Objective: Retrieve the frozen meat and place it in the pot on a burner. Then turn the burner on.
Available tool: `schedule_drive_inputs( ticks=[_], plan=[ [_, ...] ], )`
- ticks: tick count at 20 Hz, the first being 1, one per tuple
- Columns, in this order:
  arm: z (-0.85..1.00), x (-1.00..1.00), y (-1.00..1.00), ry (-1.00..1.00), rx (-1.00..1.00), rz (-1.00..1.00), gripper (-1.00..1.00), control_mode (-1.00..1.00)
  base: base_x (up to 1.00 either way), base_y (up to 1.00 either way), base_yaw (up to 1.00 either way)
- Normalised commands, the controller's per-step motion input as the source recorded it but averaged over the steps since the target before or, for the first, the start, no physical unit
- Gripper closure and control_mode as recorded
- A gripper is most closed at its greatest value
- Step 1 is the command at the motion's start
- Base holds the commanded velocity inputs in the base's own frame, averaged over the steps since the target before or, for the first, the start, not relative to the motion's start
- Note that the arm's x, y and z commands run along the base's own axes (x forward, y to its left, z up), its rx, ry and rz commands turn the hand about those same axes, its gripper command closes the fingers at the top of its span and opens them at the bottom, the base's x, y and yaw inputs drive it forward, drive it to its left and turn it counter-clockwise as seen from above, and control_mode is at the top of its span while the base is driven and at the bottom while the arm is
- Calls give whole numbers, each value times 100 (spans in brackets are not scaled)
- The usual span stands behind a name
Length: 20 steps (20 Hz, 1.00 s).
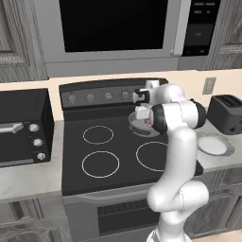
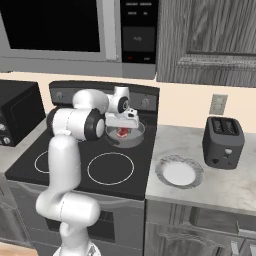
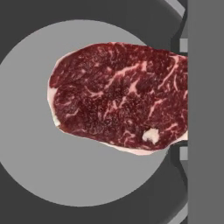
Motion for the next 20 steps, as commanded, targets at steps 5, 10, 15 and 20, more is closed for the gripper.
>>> schedule_drive_inputs(
  ticks=[5, 10, 15, 20],
  plan=[
    [-8, 13, 0, 3, 0, 0, 100, -100, 0, 0, 0],
    [-14, 19, 0, 3, 0, 0, 100, -100, 0, 0, 0],
    [-14, 20, 0, 1, 0, 0, 100, -100, 0, 0, 0],
    [-15, 21, 0, 0, 0, 0, 100, -100, 0, 0, 0]
  ],
)
